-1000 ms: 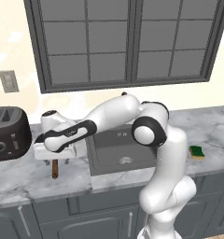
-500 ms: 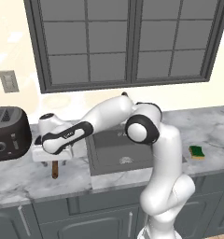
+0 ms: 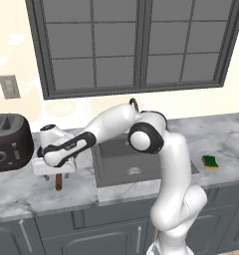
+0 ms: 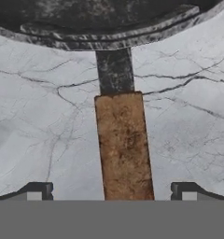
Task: Pick the pan and sponge and place them into the sink. Then turn on the water.
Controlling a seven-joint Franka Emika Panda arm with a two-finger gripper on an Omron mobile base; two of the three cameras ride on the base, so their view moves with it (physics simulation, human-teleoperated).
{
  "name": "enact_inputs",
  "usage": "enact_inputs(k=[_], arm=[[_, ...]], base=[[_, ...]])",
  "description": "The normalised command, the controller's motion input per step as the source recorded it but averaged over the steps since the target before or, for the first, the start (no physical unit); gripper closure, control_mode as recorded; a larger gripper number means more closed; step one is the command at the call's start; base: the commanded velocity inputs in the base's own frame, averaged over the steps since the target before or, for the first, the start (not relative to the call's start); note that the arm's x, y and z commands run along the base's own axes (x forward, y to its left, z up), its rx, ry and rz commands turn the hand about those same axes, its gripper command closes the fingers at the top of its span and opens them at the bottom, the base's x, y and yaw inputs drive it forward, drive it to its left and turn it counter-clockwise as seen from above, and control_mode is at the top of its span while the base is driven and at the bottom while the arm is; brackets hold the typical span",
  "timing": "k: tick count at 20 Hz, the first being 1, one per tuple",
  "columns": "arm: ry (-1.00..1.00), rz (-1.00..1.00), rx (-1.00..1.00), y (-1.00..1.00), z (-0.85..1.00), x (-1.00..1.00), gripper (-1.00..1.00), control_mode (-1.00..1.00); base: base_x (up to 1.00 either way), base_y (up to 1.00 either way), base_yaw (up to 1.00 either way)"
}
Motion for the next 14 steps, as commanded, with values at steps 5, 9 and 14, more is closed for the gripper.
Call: enact_inputs(k=[5,9,14], arm=[[0.0,0.01,0.0,0.07,-0.21,0.04,1.0,-1.0],[0.0,0.0,0.0,0.05,-0.18,0.03,1.0,-1.0],[0.0,-0.01,0.01,-0.02,0.04,-0.03,1.0,-1.0]], base=[[0.0,0.0,0.0],[0.0,0.0,0.0],[0.0,0.0,0.0]])
